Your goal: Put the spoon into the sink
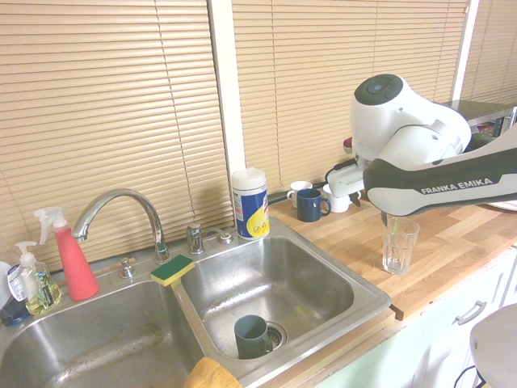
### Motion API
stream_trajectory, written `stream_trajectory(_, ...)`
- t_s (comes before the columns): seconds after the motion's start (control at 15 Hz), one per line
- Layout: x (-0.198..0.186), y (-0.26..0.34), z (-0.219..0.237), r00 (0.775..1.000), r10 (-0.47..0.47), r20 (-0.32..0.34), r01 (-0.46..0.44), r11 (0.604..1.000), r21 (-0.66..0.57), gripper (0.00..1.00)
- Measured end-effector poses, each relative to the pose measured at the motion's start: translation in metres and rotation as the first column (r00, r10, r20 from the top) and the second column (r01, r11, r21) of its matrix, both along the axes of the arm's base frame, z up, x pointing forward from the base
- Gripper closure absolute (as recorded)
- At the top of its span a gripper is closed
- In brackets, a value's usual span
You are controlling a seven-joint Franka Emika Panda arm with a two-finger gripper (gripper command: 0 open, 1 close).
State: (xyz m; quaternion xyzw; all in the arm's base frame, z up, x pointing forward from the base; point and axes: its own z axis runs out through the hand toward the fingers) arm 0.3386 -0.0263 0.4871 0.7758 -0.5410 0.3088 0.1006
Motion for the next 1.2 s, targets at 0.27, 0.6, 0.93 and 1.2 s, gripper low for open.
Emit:
stream_trajectory(0.27, -0.002, -0.009, -0.005, 1.0, -0.017, -0.027, 0.018, 0.998, 0.057, 0.0)
stream_trajectory(0.6, 0.003, -0.03, -0.021, 0.998, -0.007, -0.068, 0.014, 0.994, 0.108, 1.0)
stream_trajectory(0.93, 0.011, -0.043, -0.038, 0.997, 0.015, -0.082, -0.005, 0.993, 0.115, 1.0)
stream_trajectory(1.2, 0.012, -0.045, -0.041, 0.997, 0.022, -0.08, -0.012, 0.993, 0.114, 1.0)
